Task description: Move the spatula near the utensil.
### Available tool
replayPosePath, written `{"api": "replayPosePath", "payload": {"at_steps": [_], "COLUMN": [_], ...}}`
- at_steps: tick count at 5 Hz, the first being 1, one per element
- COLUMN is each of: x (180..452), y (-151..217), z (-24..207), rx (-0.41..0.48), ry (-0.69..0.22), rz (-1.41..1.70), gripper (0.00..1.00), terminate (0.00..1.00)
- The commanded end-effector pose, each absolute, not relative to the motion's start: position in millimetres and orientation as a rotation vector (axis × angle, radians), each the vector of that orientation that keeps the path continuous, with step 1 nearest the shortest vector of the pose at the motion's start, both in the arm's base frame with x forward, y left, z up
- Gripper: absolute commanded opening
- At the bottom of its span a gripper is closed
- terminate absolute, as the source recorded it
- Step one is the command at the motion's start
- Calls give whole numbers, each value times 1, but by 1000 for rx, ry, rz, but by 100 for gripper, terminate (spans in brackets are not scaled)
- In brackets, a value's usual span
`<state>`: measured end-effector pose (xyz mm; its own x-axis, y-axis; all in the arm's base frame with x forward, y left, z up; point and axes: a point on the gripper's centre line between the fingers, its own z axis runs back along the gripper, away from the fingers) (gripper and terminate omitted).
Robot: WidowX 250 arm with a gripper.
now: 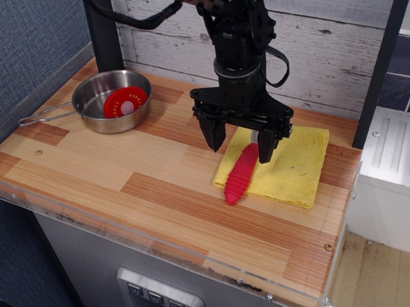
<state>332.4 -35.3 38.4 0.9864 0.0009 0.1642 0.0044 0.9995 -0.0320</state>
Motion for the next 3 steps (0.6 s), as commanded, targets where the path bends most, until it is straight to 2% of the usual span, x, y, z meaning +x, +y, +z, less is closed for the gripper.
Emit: {"api": "replayPosePath", "payload": {"at_steps": [1, 3], "x": [351, 355], "y": [-48, -48], "z": [37, 29], "rx": [-7, -2], "ry": [-182, -163], "rz": [-31, -32], "gripper": [100, 100], "terminate": [0, 0]}}
